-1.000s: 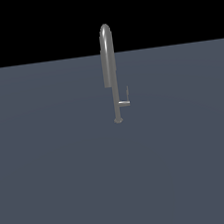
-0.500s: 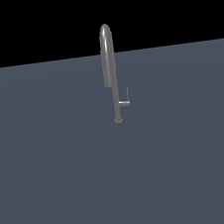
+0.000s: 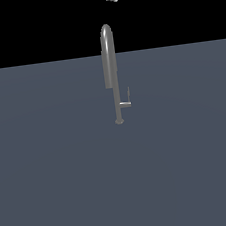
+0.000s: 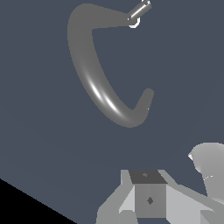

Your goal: Turn on the faucet by rotating a designated handle.

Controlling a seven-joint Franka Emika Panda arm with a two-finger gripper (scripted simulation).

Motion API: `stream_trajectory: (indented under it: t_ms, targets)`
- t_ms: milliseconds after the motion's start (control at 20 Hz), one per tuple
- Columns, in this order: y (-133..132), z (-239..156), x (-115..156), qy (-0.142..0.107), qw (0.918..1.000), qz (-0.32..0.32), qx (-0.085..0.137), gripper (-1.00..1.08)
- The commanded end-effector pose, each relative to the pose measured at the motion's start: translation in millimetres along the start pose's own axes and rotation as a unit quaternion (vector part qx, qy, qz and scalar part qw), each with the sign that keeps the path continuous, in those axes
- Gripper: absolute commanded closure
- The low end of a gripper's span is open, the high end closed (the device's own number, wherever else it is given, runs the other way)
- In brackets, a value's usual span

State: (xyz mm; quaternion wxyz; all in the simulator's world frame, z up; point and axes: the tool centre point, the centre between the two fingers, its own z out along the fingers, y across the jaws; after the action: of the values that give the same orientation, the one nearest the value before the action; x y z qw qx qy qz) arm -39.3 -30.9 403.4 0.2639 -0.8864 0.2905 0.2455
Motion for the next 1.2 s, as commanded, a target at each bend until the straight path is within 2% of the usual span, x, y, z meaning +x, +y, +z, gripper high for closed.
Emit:
stream_trajectory:
  t_ms: [0, 300, 600, 750, 900, 1150]
  targets:
    - [-2.8, 1.3, 17.9, -0.019, 0.9994, 0.02, 0.022, 1.08]
    - [-6.6, 7.5, 61.7, -0.066, 0.9924, 0.07, 0.076, 1.08]
    - [-6.7, 18.2, 108.2, -0.116, 0.9763, 0.124, 0.134, 1.08]
    - [-5.3, 25.9, 132.4, -0.143, 0.964, 0.152, 0.165, 1.08]
    - [-2.9, 35.6, 157.4, -0.171, 0.9482, 0.182, 0.196, 1.08]
    - [3.0, 56.5, 199.1, -0.218, 0.914, 0.233, 0.251, 1.08]
